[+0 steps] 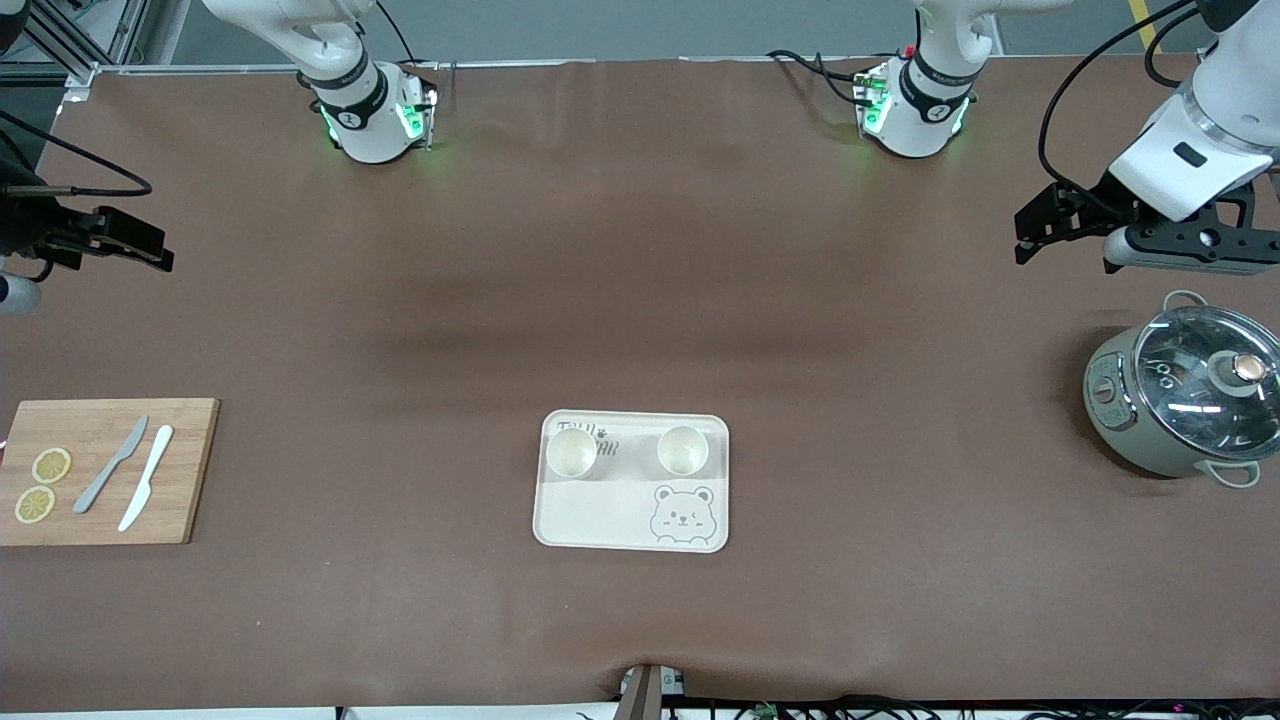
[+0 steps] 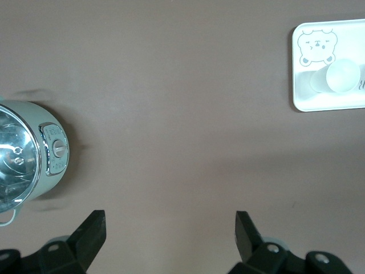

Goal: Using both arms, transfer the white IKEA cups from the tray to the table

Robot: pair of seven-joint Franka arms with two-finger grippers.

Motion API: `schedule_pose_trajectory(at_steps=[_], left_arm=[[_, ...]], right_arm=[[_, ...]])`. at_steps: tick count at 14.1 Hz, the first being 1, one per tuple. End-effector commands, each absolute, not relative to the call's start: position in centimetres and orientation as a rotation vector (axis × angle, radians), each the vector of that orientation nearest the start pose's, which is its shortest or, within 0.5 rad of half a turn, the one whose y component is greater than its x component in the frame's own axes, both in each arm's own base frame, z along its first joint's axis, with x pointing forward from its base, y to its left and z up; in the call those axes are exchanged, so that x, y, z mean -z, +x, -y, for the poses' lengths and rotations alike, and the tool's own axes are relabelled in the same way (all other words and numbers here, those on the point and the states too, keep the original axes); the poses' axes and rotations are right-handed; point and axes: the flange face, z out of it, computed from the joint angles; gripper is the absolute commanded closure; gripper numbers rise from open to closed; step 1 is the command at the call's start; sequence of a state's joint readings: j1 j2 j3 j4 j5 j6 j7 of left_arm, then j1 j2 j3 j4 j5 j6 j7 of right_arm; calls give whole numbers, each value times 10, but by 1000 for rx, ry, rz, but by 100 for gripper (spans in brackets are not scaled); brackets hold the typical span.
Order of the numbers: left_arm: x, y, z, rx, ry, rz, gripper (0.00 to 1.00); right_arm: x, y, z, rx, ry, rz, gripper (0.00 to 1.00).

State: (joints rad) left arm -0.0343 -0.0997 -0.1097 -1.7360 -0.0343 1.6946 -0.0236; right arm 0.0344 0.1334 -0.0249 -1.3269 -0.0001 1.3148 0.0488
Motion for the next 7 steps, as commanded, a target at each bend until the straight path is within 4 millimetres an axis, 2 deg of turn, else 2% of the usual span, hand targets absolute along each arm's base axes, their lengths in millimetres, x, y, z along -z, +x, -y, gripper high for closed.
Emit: schedule_pose_trajectory(at_steps=[1,3,7], left_arm=[[-615,529,81,83,-3164,-206,0],[-614,529,81,76,-3164,-209,0],[-612,530,91,73,-3164,-240,0]], right_arm=[[-635,558,4,-233,-3125,-76,0],[-634,559,19,-229,-3107,-118,0],[-630,560,29,-244,-3089,-145,0]])
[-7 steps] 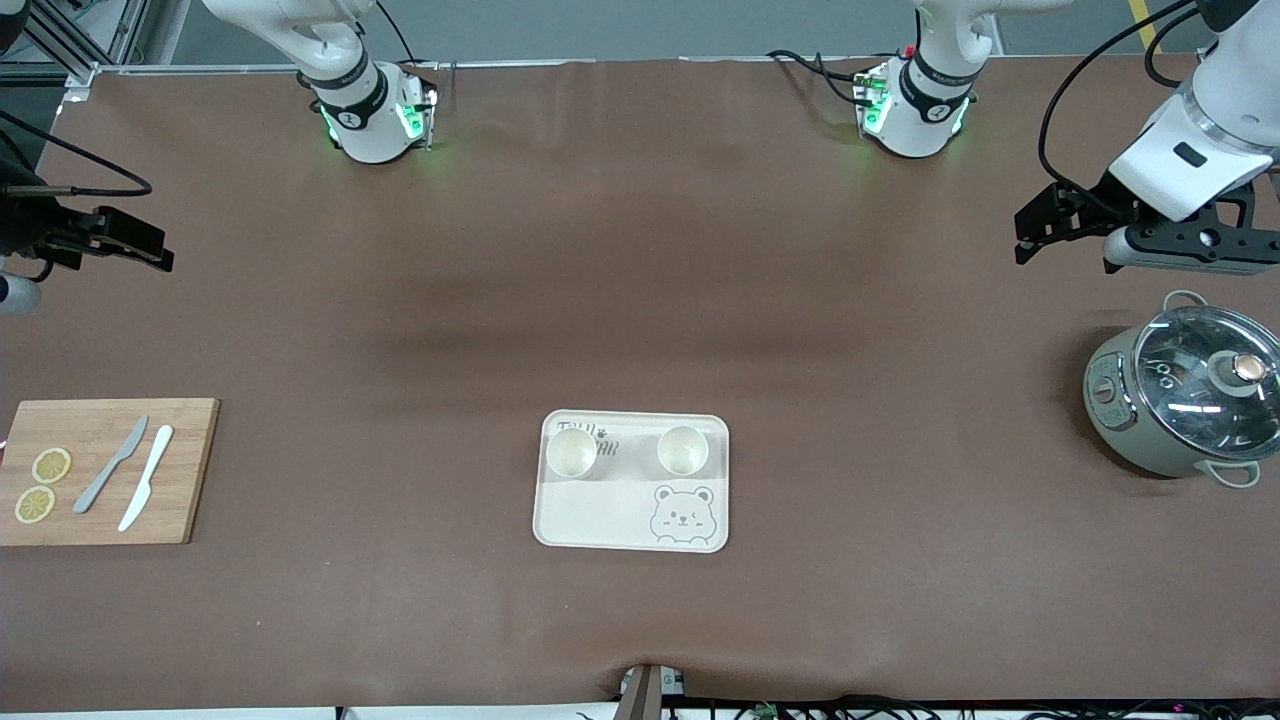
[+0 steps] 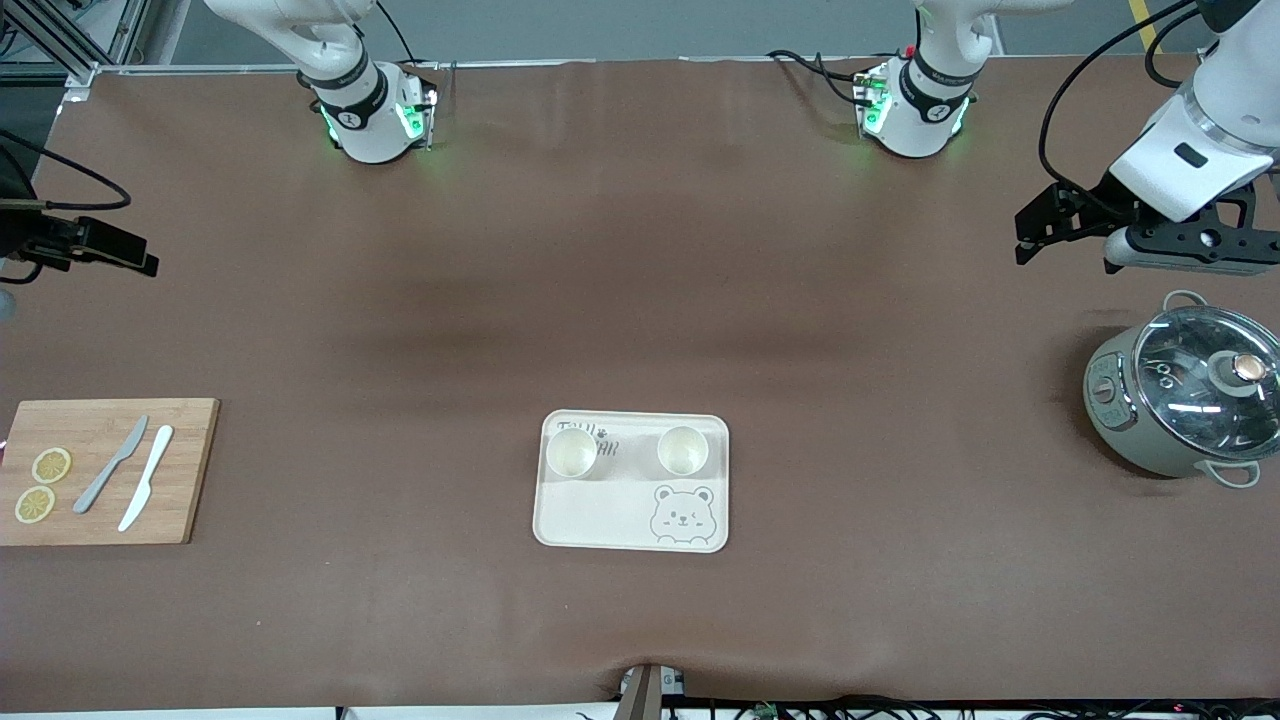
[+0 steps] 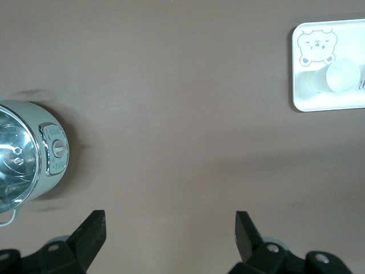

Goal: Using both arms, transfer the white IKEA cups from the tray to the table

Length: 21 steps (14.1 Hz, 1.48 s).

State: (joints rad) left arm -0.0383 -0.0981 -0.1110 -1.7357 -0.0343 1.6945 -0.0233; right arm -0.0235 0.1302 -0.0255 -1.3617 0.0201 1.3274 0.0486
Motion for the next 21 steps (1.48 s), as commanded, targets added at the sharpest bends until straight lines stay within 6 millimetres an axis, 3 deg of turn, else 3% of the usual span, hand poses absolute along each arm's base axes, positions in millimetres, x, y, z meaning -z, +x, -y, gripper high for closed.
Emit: schedule_pose_trajectory(at_steps=[1,4,8,13,17,21], left_arm=[[-609,533,98,73,-3164,-262,0],[-595,545,128,39,-3177,-278,0],[-580,565,153,57,-3195,-131,0],[-532,597,187,16,-3217,-164,0],[-509,613,229,-6,-3216,-176,0],[-465,625,279,21,-3218,-204,0]], right_arm=[[-628,561,29,-249,-3087,-145,0],[-630,562,25,-246,-3080,-135,0],[-630,562,21,-244,-3081,-123,0],[-628,562,24,-253,-3080,-130,0],[-628,562,22,-253,-3080,-125,0],[-628,563,19,-253,-3081,-119,0]])
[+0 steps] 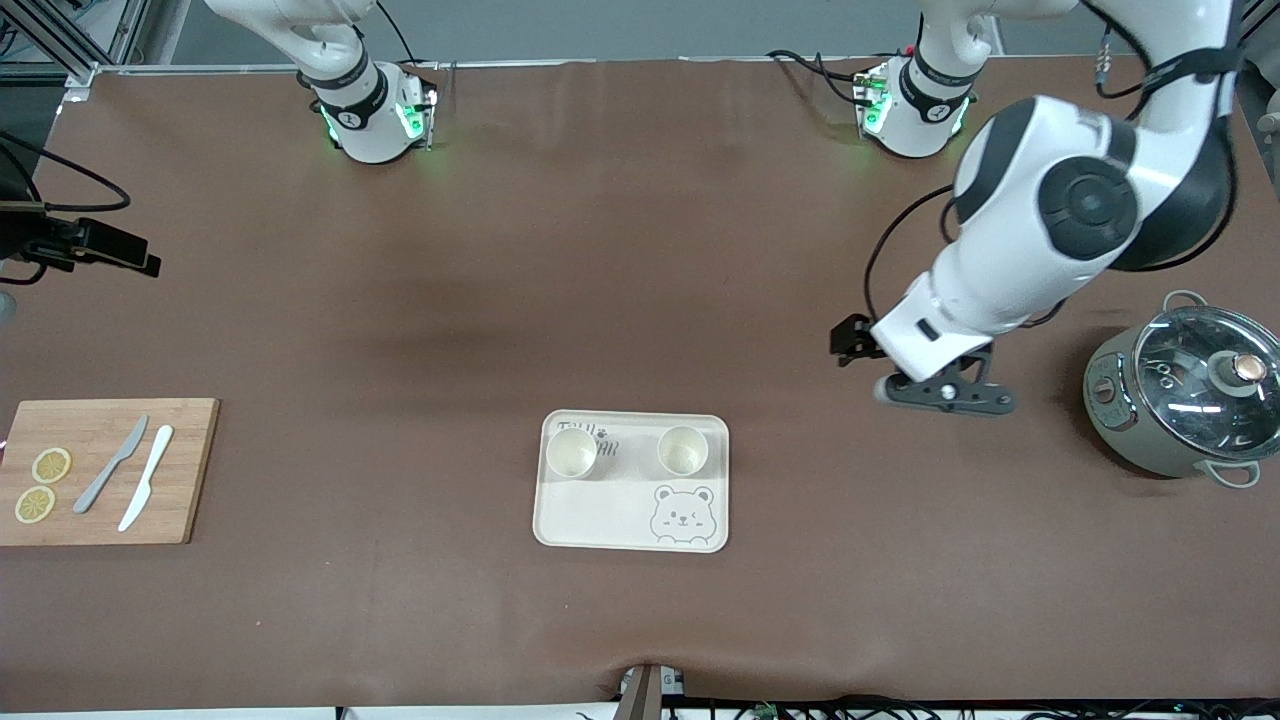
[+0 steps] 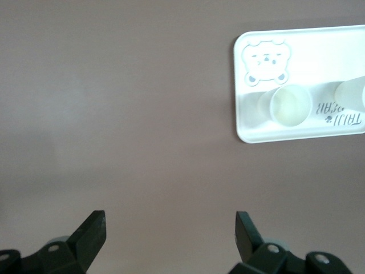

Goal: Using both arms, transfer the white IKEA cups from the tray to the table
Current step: 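Reach the left gripper toward the white cup on the tray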

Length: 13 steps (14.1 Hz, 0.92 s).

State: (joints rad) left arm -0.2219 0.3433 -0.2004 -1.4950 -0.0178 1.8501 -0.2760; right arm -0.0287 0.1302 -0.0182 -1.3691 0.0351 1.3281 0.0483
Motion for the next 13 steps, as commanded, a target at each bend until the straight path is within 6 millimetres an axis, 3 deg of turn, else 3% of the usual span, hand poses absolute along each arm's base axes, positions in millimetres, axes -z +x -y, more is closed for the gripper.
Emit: schedule_pose_trajectory(at_steps=[1,5,13], left_arm=[[-455,628,292,29,-3224,-199,0],[-430,635,340,47,-3206,-197,0],[-364,640,407,173,-3127,-210,0]], right_arm=[[-628,562,21,-256,-3080,-123,0],[-627,563,20,-258,-3080,-121,0],[-623,565,20,-272,-3079,-123,0]])
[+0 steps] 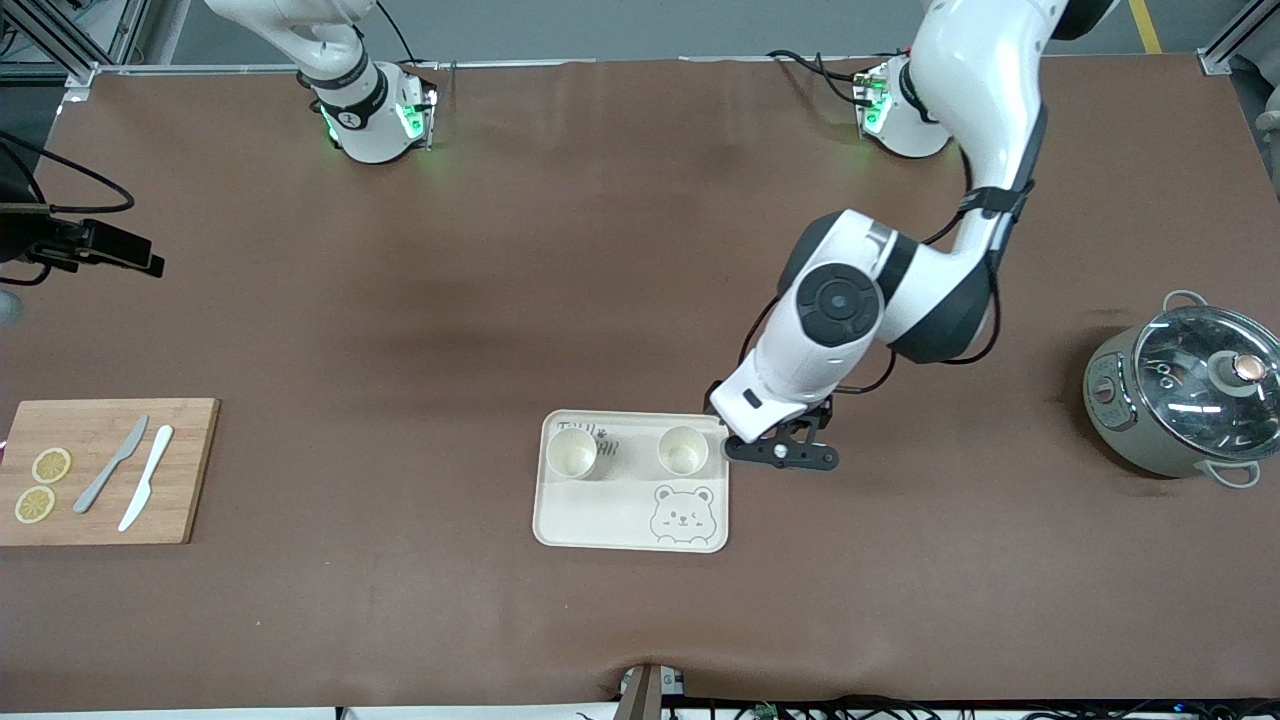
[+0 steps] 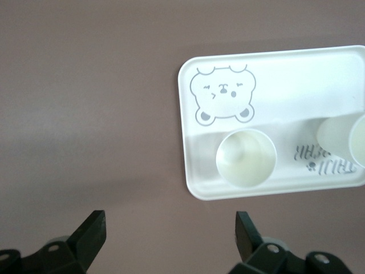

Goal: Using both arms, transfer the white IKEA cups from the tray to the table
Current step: 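Reach the left gripper toward the white cup on the tray, then lower the left gripper around the cup rim and close it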

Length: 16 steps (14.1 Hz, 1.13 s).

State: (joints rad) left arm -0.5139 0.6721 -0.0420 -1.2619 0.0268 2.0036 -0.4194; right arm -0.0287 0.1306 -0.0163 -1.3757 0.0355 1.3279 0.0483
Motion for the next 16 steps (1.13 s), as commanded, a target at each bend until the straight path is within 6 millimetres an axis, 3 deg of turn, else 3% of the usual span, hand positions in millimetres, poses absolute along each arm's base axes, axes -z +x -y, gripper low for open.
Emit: schedule_pose_trajectory(at_steps=[1,7,12,16], left_arm=[[-355,642,411,189,-3132,-201,0],[-295,654,427,261,-3154,-187,0],[-266,659,432,282,-3161,-190,0],[-251,659,433,293,-3170,-153,0]], right_arm=[[-623,565,19,-272,-3080,-121,0],[-623,565,19,-275,-3079,-123,0],[-621,567,17,-277,-3080,-114,0],[-629,567,5,-251,-3097,-91,0]])
